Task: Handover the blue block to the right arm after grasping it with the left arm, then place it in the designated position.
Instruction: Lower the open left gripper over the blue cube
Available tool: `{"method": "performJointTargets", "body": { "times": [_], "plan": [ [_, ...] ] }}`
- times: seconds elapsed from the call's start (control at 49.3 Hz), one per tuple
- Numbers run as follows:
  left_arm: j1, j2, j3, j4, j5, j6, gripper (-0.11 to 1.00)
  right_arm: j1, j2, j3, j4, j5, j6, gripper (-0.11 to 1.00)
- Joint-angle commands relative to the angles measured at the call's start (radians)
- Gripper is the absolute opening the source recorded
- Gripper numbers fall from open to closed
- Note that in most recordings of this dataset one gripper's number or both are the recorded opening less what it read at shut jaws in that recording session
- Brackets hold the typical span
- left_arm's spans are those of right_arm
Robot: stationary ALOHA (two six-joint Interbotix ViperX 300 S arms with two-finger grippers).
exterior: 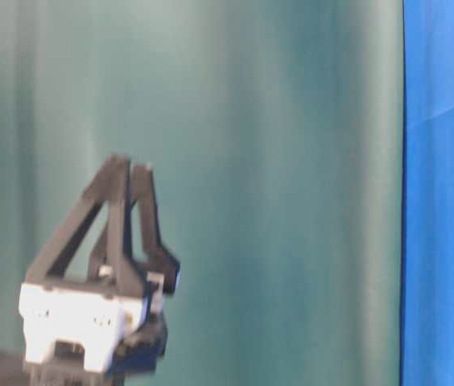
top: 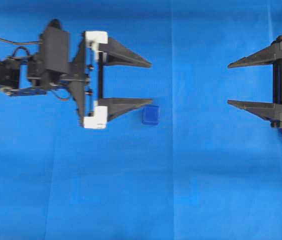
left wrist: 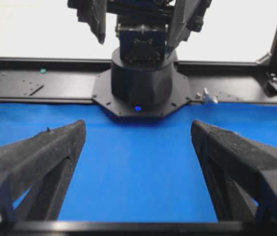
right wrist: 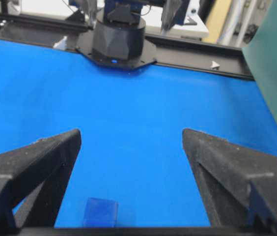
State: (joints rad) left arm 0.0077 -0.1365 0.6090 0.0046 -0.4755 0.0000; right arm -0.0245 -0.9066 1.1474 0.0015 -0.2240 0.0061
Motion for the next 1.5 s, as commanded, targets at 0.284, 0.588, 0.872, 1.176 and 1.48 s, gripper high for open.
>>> {"method": "performJointTargets", "body": {
  "times": [0.284,0.588,0.872,1.176,1.48],
  "plan": [
    [0.012,0.054,-0.098,0.002,0.081,-0.005,0.90,-0.002,0.006,-0.028,0.002,-0.015,0.002,0.96],
    [0.009,0.071,-0.216,0.002,0.413,-0.008,0.90,-0.002,0.006,-0.029,0.002,-0.011,0.002,0.96],
    [0.008,0.166,-0.428,0.002,0.899,-0.006,0.89,-0.002,0.006,-0.031,0.002,0.003,0.002,0.96],
    [0.002,0.256,-0.618,0.003,1.239,0.008,0.89,-0.002,0.006,-0.031,0.002,0.005,0.002,0.96],
    [0.002,0.273,-0.653,0.009,1.304,0.005,0.89,-0.002,0.012,-0.031,0.002,0.005,0.002,0.96]
  ]
}}
